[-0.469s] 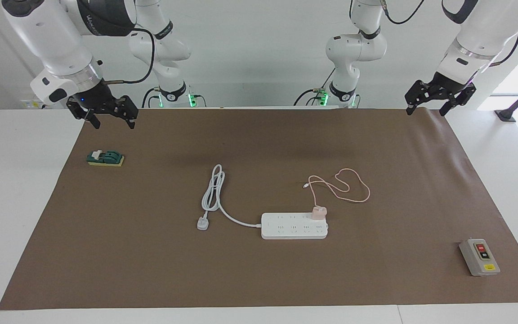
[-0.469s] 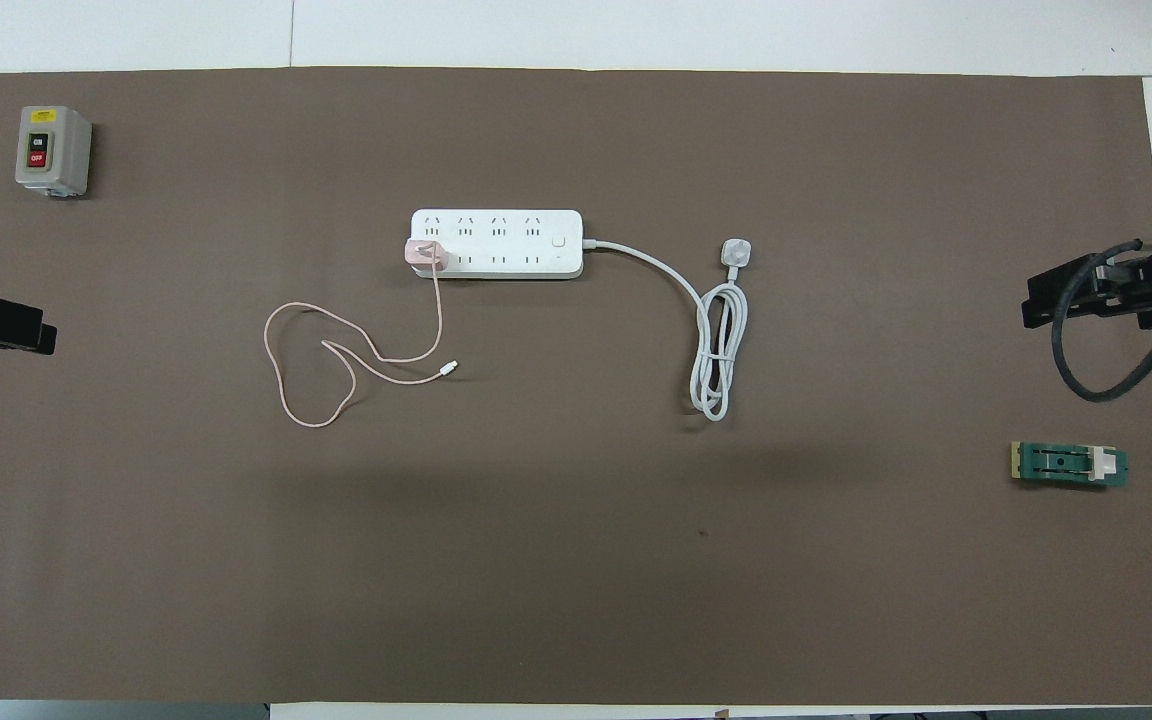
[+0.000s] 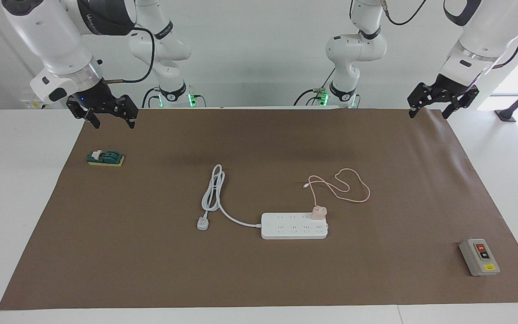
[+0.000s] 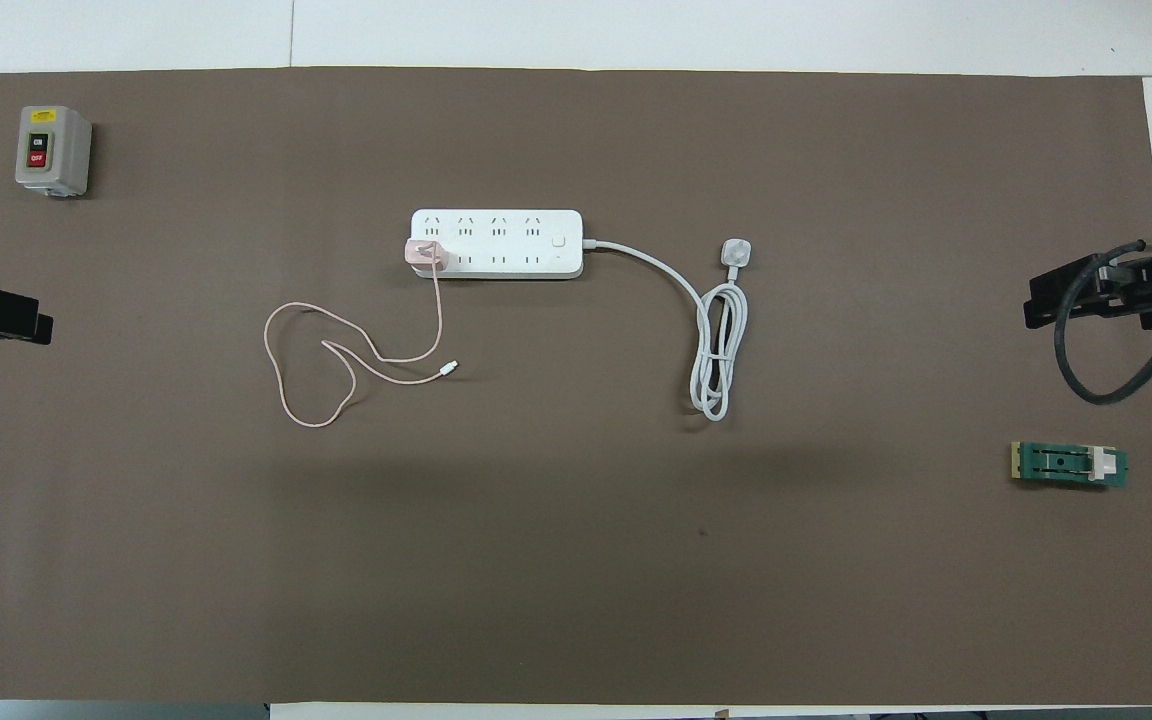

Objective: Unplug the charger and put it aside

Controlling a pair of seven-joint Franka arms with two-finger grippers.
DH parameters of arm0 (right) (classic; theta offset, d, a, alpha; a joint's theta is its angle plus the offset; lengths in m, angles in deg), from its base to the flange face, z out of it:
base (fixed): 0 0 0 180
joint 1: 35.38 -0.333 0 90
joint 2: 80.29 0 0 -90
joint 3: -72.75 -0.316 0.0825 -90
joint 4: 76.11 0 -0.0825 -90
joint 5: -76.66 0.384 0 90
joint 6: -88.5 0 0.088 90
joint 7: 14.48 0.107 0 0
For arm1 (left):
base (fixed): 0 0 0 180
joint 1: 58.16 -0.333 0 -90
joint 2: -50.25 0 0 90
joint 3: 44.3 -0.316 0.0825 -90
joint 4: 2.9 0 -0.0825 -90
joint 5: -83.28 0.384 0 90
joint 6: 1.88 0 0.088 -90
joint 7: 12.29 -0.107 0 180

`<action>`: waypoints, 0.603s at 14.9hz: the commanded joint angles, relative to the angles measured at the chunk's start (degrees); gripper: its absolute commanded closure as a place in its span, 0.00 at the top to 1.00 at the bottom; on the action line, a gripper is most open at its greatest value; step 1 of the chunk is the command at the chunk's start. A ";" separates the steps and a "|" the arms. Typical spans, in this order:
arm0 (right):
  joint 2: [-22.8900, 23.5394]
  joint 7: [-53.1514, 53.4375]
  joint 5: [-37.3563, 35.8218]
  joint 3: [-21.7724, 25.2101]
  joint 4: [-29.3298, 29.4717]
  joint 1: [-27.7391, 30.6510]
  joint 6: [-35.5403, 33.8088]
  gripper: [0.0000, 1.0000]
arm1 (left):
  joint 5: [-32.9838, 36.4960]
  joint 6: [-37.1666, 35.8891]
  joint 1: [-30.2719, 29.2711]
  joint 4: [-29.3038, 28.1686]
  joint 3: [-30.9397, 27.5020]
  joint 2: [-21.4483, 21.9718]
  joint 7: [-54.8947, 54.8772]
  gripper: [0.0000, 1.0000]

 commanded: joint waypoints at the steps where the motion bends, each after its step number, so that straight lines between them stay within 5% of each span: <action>1: -1.37 -1.05 -0.94 -0.76 -0.47 0.71 -0.76 1.00 | -0.56 0.72 -0.21 -0.39 -0.10 0.16 3.54 1.00; 6: -1.81 -1.05 0.02 -1.11 -0.74 0.62 -1.03 1.00 | -0.56 0.56 1.98 6.98 0.17 -6.15 22.50 1.00; 9: -1.73 7.42 7.47 -0.67 -0.65 1.85 0.73 1.00 | -0.56 1.34 5.23 8.32 0.17 -9.67 39.53 1.00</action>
